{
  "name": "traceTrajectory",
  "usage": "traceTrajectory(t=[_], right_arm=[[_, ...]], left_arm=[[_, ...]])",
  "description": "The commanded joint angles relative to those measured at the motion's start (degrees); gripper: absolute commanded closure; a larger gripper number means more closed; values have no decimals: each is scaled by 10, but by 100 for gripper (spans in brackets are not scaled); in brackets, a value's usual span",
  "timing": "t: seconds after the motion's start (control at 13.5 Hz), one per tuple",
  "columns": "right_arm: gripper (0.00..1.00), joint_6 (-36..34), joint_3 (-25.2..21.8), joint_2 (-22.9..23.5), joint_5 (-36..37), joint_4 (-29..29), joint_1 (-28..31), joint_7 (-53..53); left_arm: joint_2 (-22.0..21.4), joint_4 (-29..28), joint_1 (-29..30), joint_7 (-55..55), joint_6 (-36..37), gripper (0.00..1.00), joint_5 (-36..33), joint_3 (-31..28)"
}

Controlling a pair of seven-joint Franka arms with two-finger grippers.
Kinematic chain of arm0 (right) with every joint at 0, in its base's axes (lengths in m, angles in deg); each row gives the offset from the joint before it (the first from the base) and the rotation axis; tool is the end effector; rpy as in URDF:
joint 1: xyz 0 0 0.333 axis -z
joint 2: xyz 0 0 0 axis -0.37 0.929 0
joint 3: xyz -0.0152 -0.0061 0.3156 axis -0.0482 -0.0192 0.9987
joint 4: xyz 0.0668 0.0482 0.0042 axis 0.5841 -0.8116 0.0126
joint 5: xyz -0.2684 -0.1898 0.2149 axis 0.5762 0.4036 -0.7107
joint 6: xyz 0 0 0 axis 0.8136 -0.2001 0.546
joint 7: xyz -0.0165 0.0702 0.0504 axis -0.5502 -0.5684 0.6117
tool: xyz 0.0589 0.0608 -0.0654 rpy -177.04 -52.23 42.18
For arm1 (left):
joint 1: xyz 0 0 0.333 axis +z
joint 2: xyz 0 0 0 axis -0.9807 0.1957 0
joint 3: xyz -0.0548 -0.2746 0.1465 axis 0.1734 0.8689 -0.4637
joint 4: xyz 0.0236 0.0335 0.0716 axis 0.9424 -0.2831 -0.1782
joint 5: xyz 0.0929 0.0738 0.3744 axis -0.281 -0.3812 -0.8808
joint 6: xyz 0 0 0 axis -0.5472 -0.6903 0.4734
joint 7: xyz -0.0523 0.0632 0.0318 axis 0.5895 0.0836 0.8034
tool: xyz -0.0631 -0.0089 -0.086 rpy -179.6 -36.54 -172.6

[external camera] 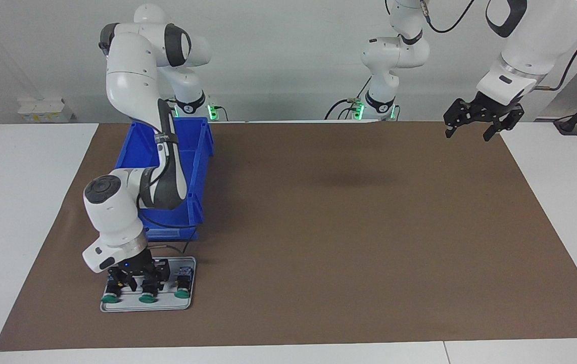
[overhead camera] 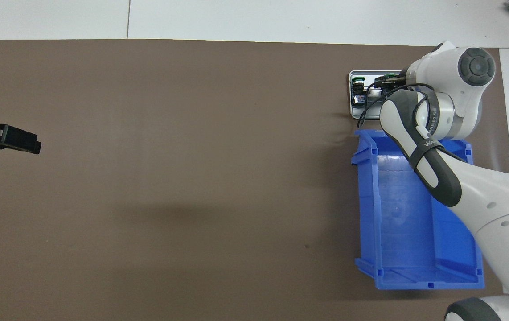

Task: Place and press button with both arms
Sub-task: 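Grasp a green-black push button from the tray with the right gripper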

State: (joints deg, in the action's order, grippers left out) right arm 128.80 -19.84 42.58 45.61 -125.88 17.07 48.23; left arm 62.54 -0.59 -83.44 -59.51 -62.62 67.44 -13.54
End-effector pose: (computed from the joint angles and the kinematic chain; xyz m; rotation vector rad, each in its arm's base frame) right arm 0.7449 0.0005 0.3036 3.0958 0.0037 0.4481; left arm 0.5507 -0.0293 0.6281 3.1054 -0.2776 -0.0351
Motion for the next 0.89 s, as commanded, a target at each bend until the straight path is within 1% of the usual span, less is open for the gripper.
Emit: traceTrajectory(t=[0.0, 0.22, 0.3, 0.44, 0.52, 0.59, 0.66, 0.74, 0.81], right_arm=[[29, -9, 1, 2, -15, -11, 0, -2], [29, -13, 1, -7, -13, -37, -1, -2], [32, -13, 0, -10, -7, -47, -1, -2], [42, -22, -2, -12, -3, -51, -2, -2], [45, -21, -2, -12, -1, -50, -2, -2], [50, -20, -2, -12, -1, -48, -1, -2], [58, -20, -2, -12, -1, -46, -1, -2], [69, -20, -2, -12, -1, -45, -1, -2], [75, -20, -2, -12, -1, -44, 0, -2]], left_arm=[[-15, -17, 9, 4, 2, 0, 1, 5], [-15, -17, 9, 4, 2, 0, 1, 6], [-15, -17, 9, 4, 2, 0, 1, 5], [-15, -17, 9, 4, 2, 0, 1, 5], [-15, -17, 9, 4, 2, 0, 1, 5], [-15, -17, 9, 4, 2, 0, 1, 6], [-15, -17, 9, 4, 2, 0, 1, 5], [-15, -17, 9, 4, 2, 0, 1, 6], [-15, -17, 9, 4, 2, 0, 1, 5]])
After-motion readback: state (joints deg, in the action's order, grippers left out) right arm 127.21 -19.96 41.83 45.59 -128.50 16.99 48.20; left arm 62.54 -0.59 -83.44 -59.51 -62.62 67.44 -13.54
